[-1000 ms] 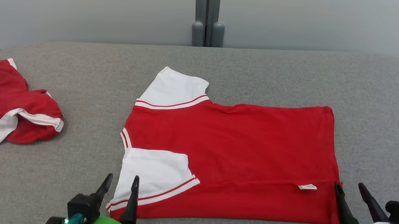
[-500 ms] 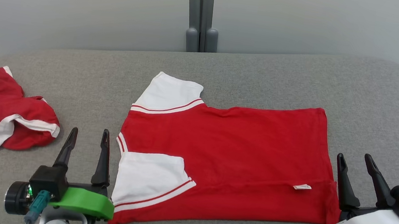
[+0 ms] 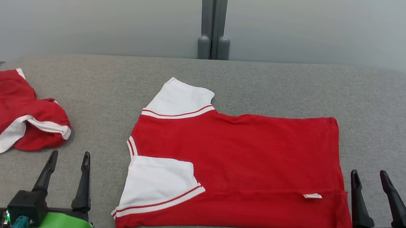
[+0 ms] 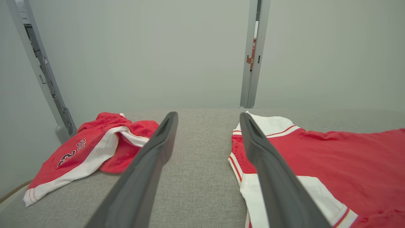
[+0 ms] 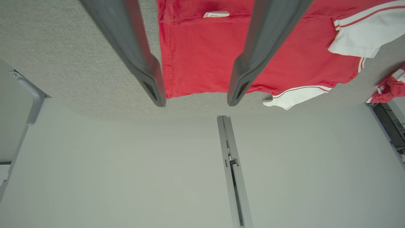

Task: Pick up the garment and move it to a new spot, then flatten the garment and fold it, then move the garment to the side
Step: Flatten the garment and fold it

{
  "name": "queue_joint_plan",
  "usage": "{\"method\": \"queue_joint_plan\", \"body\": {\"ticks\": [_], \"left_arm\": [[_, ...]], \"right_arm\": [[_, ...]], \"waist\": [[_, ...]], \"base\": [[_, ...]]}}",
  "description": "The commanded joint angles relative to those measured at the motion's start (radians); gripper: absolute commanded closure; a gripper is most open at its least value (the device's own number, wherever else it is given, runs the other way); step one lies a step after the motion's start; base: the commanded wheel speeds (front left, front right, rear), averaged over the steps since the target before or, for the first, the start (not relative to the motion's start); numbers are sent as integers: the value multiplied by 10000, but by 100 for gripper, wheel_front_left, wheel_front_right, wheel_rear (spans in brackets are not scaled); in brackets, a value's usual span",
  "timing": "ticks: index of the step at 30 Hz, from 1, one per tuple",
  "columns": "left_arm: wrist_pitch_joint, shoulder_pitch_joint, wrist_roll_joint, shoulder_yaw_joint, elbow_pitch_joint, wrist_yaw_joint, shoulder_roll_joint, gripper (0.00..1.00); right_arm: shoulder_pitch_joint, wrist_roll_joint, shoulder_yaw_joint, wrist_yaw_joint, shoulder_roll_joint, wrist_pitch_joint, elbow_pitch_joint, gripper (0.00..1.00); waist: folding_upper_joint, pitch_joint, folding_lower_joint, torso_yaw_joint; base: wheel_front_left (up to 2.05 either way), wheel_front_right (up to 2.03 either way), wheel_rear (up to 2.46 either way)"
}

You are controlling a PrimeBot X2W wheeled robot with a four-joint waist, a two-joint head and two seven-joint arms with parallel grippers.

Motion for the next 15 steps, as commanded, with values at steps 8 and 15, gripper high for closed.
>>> {"method": "queue_joint_plan", "body": {"ticks": [8, 15], "left_arm": [[-3, 467, -27, 162, 59, -202, -7, 0], [-2, 469, -75, 177, 132, -298, -30, 0]], "right_arm": [[574, -247, -154, -15, 110, 10, -492, 0], [724, -170, -179, -15, 253, 118, -648, 0]], "waist": [[0, -172, 0, 89], [0, -215, 0, 88]], "base": [[0, 0, 0], [0, 0, 0]]}}
